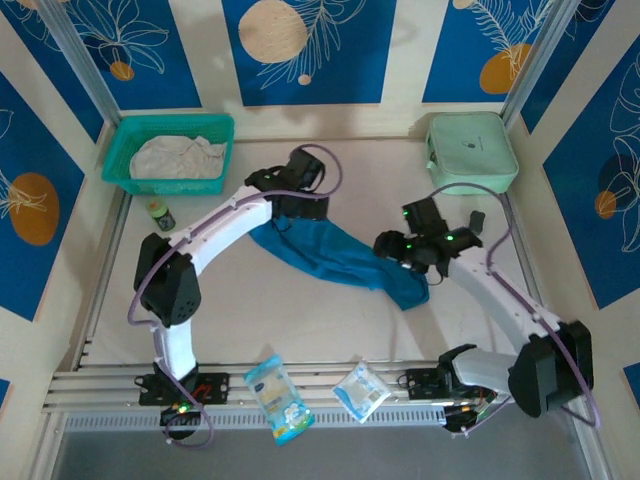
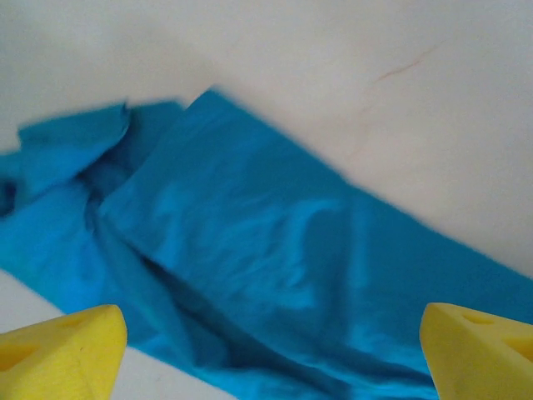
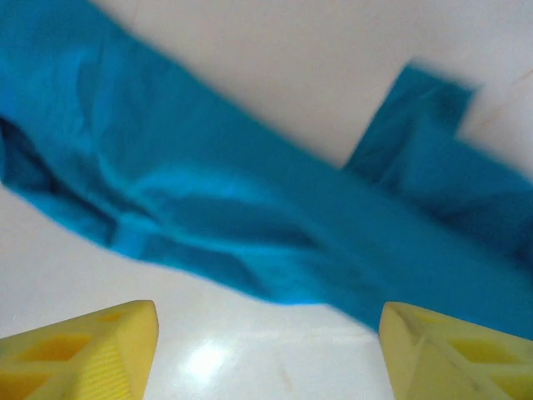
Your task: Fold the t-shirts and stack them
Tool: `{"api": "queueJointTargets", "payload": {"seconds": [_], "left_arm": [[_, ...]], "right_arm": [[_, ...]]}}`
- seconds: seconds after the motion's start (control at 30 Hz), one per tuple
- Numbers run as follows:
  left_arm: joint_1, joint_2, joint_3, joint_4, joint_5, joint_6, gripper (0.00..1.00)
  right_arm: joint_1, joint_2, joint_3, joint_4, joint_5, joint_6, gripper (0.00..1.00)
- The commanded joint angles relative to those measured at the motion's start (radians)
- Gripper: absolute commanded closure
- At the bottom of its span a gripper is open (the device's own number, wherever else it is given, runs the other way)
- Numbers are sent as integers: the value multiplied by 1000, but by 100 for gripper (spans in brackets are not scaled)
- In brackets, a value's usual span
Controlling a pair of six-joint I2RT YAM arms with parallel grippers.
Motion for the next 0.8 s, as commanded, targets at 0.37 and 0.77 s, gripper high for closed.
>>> {"api": "queueJointTargets", "payload": {"seconds": [0.37, 0.77], "left_arm": [[275, 10, -177, 192, 104, -98, 17], [316, 94, -111, 218, 132, -59, 20]], "right_arm": [[334, 614, 479, 34, 112, -192, 51], [372, 877, 721, -47, 127, -261, 68]]}}
